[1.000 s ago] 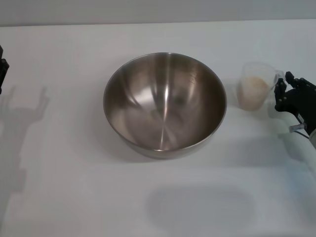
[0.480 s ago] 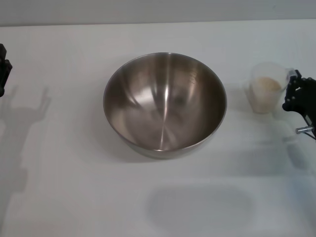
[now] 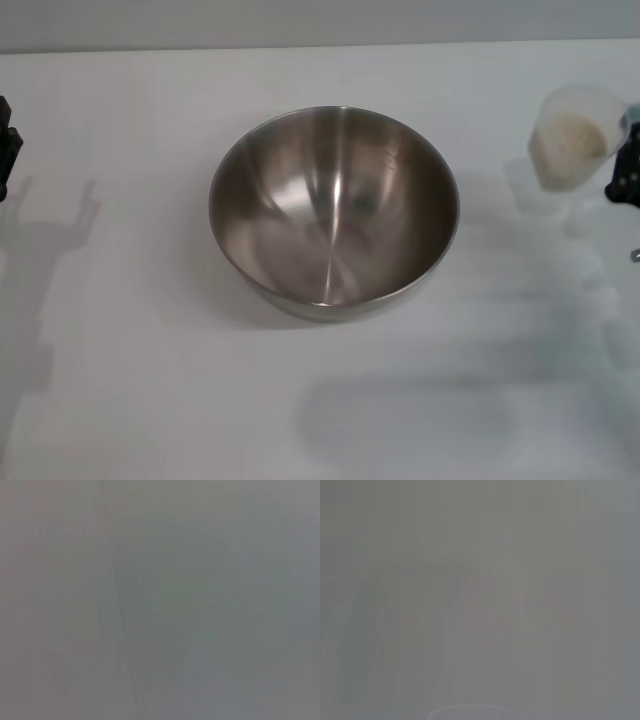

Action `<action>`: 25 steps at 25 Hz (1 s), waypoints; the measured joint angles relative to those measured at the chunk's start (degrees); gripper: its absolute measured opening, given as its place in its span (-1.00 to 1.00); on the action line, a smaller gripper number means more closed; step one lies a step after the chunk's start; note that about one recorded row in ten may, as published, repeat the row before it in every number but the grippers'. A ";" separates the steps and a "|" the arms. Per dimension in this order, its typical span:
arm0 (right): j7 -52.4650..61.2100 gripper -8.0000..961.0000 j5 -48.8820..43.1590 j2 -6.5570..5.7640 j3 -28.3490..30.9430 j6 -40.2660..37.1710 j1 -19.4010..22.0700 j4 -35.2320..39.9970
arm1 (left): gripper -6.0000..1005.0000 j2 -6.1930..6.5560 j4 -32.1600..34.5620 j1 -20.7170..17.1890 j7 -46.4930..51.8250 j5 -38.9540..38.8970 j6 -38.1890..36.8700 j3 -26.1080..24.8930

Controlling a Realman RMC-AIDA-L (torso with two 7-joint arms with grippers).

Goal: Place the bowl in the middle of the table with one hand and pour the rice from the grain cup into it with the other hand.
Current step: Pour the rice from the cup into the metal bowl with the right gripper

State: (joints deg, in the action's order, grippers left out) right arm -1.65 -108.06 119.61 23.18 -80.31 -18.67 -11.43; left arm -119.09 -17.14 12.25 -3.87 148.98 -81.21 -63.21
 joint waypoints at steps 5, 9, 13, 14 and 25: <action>-1.44 -0.96 -0.54 -0.18 -0.50 -7.43 -1.10 -0.11 | 0.60 0.00 0.00 -0.07 0.24 -0.01 0.74 0.09; -8.65 -0.96 -1.95 -0.14 -0.70 -8.41 -3.95 -1.20 | 0.60 0.00 0.01 -0.06 0.76 -0.01 1.32 0.11; -21.78 -0.96 -3.82 -0.15 -2.61 -7.51 -6.53 -4.16 | 0.60 0.00 0.01 -0.06 0.78 -0.06 1.71 0.11; -25.52 -0.96 -4.57 -0.14 -3.11 -7.20 -6.90 -4.99 | 0.60 0.00 0.01 -0.08 0.79 -0.06 1.87 0.11; -81.54 -0.95 -7.26 0.18 -6.47 -0.87 -6.48 -17.55 | 0.60 0.00 -0.02 0.40 1.36 -0.04 2.99 0.10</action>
State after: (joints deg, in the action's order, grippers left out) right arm -83.18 -115.32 119.79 16.71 -81.17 -25.15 -28.98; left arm -119.09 -17.16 12.66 -2.51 148.95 -78.22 -63.10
